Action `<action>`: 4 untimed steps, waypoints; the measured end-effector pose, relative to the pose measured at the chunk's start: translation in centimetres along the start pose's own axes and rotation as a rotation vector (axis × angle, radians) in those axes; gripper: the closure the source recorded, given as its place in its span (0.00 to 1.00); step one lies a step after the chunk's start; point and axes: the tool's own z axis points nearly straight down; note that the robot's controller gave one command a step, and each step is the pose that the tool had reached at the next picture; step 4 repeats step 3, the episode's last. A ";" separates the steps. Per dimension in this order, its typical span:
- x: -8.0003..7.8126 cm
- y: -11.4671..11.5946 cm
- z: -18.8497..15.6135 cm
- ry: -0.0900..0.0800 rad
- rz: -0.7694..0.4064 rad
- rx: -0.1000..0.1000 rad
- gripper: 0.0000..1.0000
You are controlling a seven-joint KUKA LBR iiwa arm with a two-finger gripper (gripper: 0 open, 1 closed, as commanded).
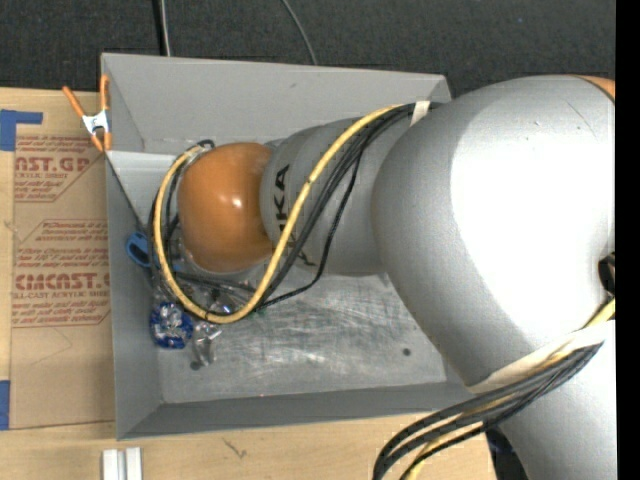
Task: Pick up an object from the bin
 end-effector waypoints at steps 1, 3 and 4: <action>-0.1 -0.3 -0.1 -0.004 0.006 0.000 1.00; 1.4 -3.9 -18.1 -0.003 0.030 0.005 1.00; 1.4 -3.9 -18.1 -0.003 0.030 0.005 1.00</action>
Offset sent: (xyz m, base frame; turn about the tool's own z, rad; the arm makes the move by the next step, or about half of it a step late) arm 0.0000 0.0000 0.0000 0.0000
